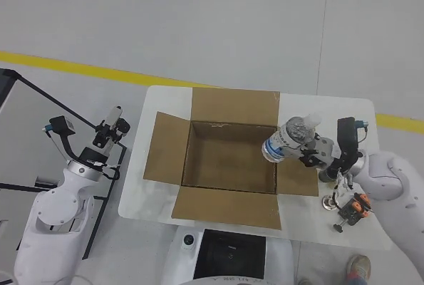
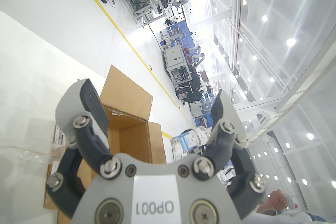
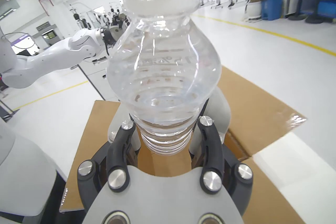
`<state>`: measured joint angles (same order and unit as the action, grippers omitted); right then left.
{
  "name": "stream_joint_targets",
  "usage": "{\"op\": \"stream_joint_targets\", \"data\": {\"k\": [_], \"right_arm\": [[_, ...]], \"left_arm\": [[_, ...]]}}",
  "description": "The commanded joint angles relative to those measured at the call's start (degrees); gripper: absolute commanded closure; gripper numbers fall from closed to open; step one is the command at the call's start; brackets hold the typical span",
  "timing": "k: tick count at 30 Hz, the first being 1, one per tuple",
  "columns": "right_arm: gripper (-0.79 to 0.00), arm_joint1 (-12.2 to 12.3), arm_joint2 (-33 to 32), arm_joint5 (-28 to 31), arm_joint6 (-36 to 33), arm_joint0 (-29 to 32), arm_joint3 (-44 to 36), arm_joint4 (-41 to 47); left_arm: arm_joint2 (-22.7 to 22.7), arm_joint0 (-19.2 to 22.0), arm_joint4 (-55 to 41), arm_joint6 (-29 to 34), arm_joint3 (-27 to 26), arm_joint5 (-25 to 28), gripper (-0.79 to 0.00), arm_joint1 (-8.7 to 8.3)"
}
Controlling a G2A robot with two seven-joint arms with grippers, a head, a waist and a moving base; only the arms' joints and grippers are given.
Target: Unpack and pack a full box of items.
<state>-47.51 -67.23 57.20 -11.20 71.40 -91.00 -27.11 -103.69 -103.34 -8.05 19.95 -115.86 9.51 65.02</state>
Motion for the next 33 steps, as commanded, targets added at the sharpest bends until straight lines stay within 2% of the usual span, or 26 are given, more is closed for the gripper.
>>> {"op": "stream_joint_targets", "data": {"k": [1, 3, 4, 15, 17, 19, 22, 27, 30, 33], "right_arm": [[0.000, -0.52, 5.77, -2.13, -9.82, -4.47, 1.18, 9.67], [0.000, -1.26, 10.69, -5.16, -18.88, -10.04, 3.24, 19.76], [0.000, -1.65, 11.44, -6.27, -21.09, -13.40, 4.65, 22.97], [0.000, -1.74, 12.07, -6.89, -21.49, -12.83, 4.57, 23.69], [0.000, -2.01, 13.71, -9.83, -25.16, -13.66, 5.33, 25.40], [0.000, -2.87, 17.53, -12.97, -31.30, -15.59, 6.35, 30.95], [0.000, -5.13, 23.44, -17.69, -38.61, -20.80, 9.83, 37.46], [0.000, -10.89, 33.54, -26.02, -46.62, -28.96, 17.85, 48.31], [0.000, -14.97, 38.76, -29.47, -47.90, -32.81, 23.88, 50.35], [0.000, -18.63, 42.79, -31.42, -46.02, -35.35, 29.06, 47.71]], "left_arm": [[0.00, 0.00, 0.00, 0.00, 0.00, 0.00, -0.785, 0.00], [0.00, 0.00, 0.00, 0.00, 0.00, 0.00, -0.785, 0.00], [0.00, 0.00, 0.00, 0.00, 0.00, 0.00, -0.785, 0.00], [0.00, 0.00, 0.00, 0.00, 0.00, 0.00, -0.785, 0.00], [0.00, 0.00, 0.00, 0.00, 0.00, 0.00, -0.785, 0.00], [0.00, 0.00, 0.00, 0.00, 0.00, 0.00, -0.785, 0.00], [0.00, 0.00, 0.00, 0.00, 0.00, 0.00, -0.785, 0.00], [0.00, 0.00, 0.00, 0.00, 0.00, 0.00, -0.785, 0.00], [0.00, 0.00, 0.00, 0.00, 0.00, 0.00, -0.785, 0.00], [0.00, 0.00, 0.00, 0.00, 0.00, 0.00, -0.785, 0.00]]}}
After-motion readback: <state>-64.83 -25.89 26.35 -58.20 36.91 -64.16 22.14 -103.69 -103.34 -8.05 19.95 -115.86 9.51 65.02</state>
